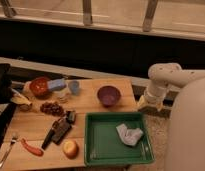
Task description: Wipe purple bowl with eraser
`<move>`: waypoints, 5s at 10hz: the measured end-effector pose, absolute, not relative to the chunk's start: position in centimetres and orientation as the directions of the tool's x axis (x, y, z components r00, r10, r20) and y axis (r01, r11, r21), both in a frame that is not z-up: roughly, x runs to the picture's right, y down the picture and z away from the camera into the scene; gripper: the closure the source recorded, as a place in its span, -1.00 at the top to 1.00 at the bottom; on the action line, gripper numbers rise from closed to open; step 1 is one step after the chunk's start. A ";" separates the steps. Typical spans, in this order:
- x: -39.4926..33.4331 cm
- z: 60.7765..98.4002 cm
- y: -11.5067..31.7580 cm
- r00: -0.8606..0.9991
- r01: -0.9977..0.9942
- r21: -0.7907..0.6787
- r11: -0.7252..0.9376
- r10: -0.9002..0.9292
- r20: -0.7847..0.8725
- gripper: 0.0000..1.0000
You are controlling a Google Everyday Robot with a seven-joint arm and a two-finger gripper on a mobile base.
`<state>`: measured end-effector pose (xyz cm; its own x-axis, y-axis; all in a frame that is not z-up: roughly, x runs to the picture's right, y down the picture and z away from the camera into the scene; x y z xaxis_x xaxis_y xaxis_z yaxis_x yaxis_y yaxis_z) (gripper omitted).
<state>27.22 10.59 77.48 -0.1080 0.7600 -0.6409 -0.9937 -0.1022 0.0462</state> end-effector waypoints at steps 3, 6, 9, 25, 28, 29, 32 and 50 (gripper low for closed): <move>27.2 77.5 10.6 -0.108 -0.994 0.046 -0.102 0.760 -0.641 0.40; 27.2 77.5 10.6 -0.108 -0.994 0.046 -0.102 0.760 -0.641 0.40; 27.2 77.5 10.6 -0.108 -0.994 0.046 -0.102 0.760 -0.641 0.40; 2.2 72.3 8.4 0.379 -0.906 -0.347 0.242 0.830 -0.409 0.40; 2.1 72.3 8.4 0.379 -0.906 -0.348 0.242 0.830 -0.410 0.40; 2.2 72.3 8.4 0.378 -0.906 -0.348 0.241 0.830 -0.410 0.40; 1.1 72.0 7.8 0.405 -0.894 -0.357 0.271 0.829 -0.385 0.40; -16.4 75.5 14.4 0.364 -0.889 -0.434 0.142 0.795 -0.485 0.40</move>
<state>-16.36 14.39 75.52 0.3642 0.7948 -0.4854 -0.8894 0.1422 -0.4344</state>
